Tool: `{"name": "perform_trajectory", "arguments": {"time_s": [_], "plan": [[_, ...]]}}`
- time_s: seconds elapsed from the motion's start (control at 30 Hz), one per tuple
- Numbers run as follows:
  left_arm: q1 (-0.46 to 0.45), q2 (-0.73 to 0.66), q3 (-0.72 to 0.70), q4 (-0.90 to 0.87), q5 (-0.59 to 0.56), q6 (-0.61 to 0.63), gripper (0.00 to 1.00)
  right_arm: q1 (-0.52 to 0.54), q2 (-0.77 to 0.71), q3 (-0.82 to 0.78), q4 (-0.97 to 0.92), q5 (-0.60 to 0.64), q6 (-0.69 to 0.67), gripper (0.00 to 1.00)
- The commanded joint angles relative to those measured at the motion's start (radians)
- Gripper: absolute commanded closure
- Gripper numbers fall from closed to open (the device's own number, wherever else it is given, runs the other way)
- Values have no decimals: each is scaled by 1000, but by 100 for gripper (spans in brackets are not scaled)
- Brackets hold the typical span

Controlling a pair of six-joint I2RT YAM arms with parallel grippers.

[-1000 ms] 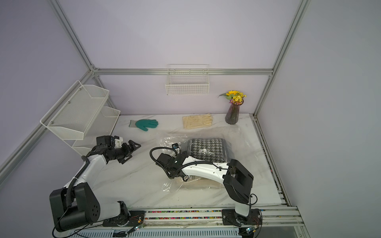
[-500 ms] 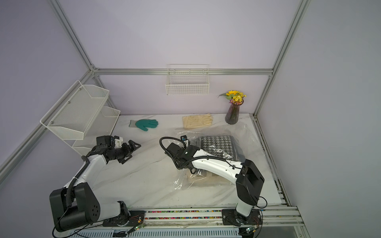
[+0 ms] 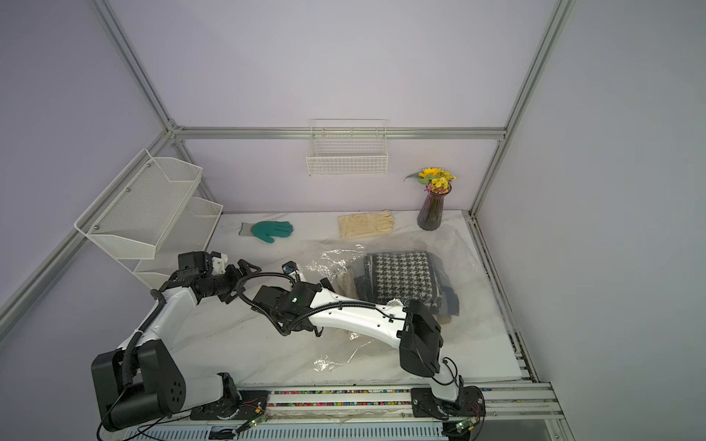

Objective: Take the scarf out of the vacuum bag
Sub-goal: Adjust the vacuum bag at the center of the board, then open the vacuum bag at the center of the board.

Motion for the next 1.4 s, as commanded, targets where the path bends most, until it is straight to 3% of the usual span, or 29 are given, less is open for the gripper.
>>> {"name": "perform_trajectory", "arguments": {"time_s": [0.0,0.67,0.9,1.37], "plan": [[13,-17,-5,34,31,-6,0,25,71,81,-138,90,71,3],[72,12,-25,47,40,-50,0,28,209,-18,-148,84,112,3],[78,14,-26,50,48,-52,0,-8,211,-35,-151,98,116,10],[84,10,-30,55,49,-53,0,-28,203,60,-117,71,10,14]]}}
